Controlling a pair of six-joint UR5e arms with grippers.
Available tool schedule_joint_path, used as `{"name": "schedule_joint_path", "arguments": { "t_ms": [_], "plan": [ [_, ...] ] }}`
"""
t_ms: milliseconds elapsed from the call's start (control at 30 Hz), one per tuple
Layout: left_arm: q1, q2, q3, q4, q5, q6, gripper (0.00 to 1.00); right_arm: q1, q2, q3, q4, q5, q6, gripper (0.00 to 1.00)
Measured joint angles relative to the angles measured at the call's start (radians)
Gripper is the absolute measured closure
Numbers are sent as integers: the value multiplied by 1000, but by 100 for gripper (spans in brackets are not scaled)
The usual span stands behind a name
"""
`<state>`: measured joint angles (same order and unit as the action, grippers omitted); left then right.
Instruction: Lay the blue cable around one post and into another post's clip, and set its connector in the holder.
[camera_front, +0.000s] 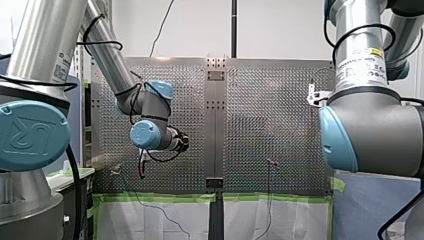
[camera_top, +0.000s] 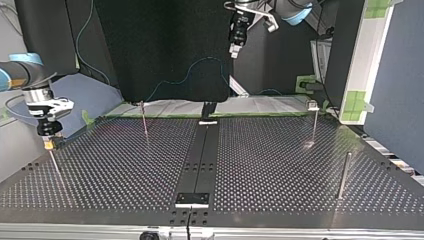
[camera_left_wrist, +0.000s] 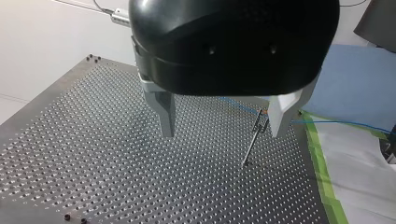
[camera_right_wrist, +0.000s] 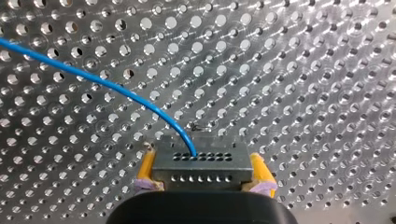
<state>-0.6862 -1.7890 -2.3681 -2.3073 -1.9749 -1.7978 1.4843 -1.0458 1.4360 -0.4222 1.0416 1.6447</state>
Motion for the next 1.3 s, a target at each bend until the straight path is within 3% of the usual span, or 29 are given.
{"name": "schedule_joint_path", "arguments": {
  "t_ms": [600, 667, 700, 733, 767, 800, 867, 933, 1300],
  "plan": [
    [1, 0, 0, 0, 0, 0, 0, 0, 1, -6, 2, 1, -7, 100],
    [2, 0, 0, 0, 0, 0, 0, 1, 1, -6, 2, 2, -10, 76],
    [2, 0, 0, 0, 0, 0, 0, 1, 1, -6, 2, 2, -11, 76],
    [2, 0, 0, 0, 0, 0, 0, 1, 1, -6, 2, 3, -12, 60],
    [2, 0, 0, 0, 0, 0, 0, 1, 1, -6, 2, 5, -13, 29],
    [3, 0, 0, 0, 0, 0, 0, 1, 1, -6, 2, 6, -14, 29],
    [3, 0, 0, 0, 0, 0, 0, 1, 1, -6, 2, 9, -16, 6],
    [3, 0, 0, 0, 0, 0, 0, 1, 0, -7, 4, 10, -17, 0],
    [4, 0, 0, 0, 0, 0, 0, 1, 2, -6, 6, 12, -18, 0]
  ]
}}
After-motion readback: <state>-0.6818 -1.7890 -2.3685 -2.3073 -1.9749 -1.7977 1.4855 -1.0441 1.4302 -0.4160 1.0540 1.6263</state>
